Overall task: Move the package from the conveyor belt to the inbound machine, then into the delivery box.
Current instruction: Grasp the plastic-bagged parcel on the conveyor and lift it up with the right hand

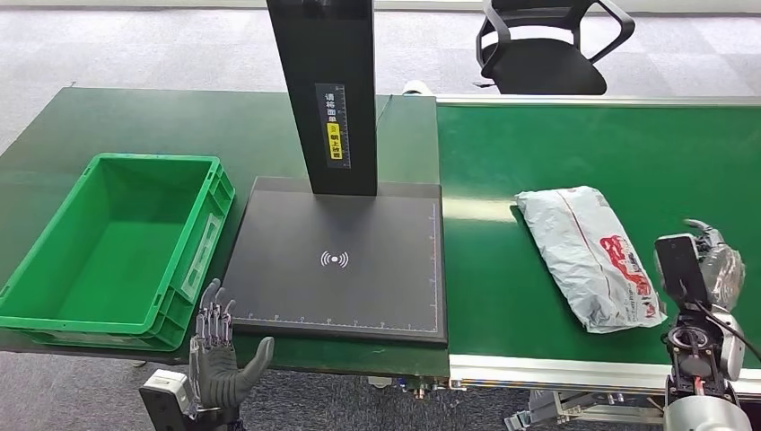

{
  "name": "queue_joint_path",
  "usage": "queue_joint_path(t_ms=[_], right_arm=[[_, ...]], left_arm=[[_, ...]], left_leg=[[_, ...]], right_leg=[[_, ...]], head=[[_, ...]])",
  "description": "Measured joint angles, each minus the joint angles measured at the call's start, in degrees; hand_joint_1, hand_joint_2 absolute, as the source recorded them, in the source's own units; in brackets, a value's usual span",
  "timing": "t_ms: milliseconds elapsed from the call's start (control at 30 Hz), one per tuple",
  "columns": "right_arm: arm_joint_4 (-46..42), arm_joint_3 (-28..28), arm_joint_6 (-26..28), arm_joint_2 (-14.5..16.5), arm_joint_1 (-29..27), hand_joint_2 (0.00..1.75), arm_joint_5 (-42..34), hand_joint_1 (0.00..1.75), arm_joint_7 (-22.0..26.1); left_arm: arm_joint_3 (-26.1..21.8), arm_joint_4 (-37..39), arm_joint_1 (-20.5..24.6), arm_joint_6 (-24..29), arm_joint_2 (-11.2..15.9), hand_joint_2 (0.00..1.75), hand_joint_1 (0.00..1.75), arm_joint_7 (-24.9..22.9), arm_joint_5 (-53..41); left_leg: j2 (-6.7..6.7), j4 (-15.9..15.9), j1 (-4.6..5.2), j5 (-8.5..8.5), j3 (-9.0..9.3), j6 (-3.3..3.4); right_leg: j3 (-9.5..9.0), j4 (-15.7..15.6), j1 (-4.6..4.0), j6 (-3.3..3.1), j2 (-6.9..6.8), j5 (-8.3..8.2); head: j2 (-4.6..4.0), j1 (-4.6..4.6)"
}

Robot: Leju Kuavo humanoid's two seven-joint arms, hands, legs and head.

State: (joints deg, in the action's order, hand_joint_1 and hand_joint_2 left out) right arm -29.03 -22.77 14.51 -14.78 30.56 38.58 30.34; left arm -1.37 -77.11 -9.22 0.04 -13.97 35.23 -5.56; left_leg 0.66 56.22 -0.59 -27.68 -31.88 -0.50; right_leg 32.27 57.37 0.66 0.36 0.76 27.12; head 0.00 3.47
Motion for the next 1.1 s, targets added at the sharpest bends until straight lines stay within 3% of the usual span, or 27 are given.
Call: queue_joint_path(t_ms=[133,267,433,733,767,867,900,1100], right_arm=[[3.4,4.7,-11.37,-0.76,1.24,1.75,7.99,0.0,-8.57],[6.76,9.49,-20.51,-1.2,2.51,1.75,11.38,0.0,-13.55],[9.03,12.26,-25.91,-1.6,4.59,1.75,12.04,0.0,-18.98],[11.04,14.44,-29.24,-1.66,7.24,1.75,15.12,0.0,-29.97],[11.16,14.7,-29.46,-1.64,7.36,1.75,15.69,0.19,-31.19],[11.48,15.36,-29.63,-1.59,7.46,1.75,16.75,1.49,-32.78],[11.57,15.47,-29.61,-1.58,7.46,1.75,16.87,1.75,-32.81],[11.74,15.67,-28.96,-1.63,7.48,1.75,17.08,1.75,-32.07]], left_arm=[[0.08,0.66,0.72,-0.68,0.28,1.75,0.0,0.12,0.35],[0.08,1.7,1.93,-1.26,0.57,1.75,0.0,0.31,0.58],[0.21,2.94,3.19,-1.6,0.89,1.75,0.0,0.36,0.58],[0.83,5.2,4.76,-1.49,1.47,1.75,0.0,0.32,0.98],[0.96,5.33,4.83,-1.37,1.49,1.75,0.0,0.28,1.07],[1.41,5.73,5.08,-1.21,1.52,1.75,0.0,0.08,1.19],[1.53,5.85,5.15,-1.2,1.53,1.75,0.0,0.01,1.19],[1.84,6.23,5.32,-1.2,1.64,1.75,0.0,-0.17,1.19]], left_leg=[[0.01,0.0,0.0,0.01,0.0,0.01],[0.03,0.0,0.0,0.02,-0.01,0.01],[0.02,0.0,0.0,0.02,-0.01,0.01],[0.04,0.02,0.0,0.02,0.0,0.01],[0.04,0.02,0.0,0.02,0.0,0.01],[0.04,0.02,0.0,0.02,0.0,0.01],[0.04,0.02,0.0,0.02,0.0,0.01],[0.03,0.02,0.0,0.02,0.03,0.01]], right_leg=[[0.0,0.0,0.0,0.0,-0.01,0.0],[0.0,0.0,0.0,0.0,-0.03,0.0],[0.01,0.0,0.0,0.0,-0.03,0.0],[0.01,0.0,0.0,0.0,-0.03,0.0],[0.01,0.0,0.0,0.0,-0.04,0.0],[0.01,0.0,0.0,0.0,-0.04,0.0],[0.01,0.0,0.0,0.01,-0.04,0.0],[0.0,0.0,0.0,0.01,-0.04,0.0]], head=[[0.0,-0.01],[0.0,-0.02],[0.0,-0.01],[0.0,0.0],[0.0,0.0],[0.0,-0.01],[0.0,0.0],[0.0,0.0]])
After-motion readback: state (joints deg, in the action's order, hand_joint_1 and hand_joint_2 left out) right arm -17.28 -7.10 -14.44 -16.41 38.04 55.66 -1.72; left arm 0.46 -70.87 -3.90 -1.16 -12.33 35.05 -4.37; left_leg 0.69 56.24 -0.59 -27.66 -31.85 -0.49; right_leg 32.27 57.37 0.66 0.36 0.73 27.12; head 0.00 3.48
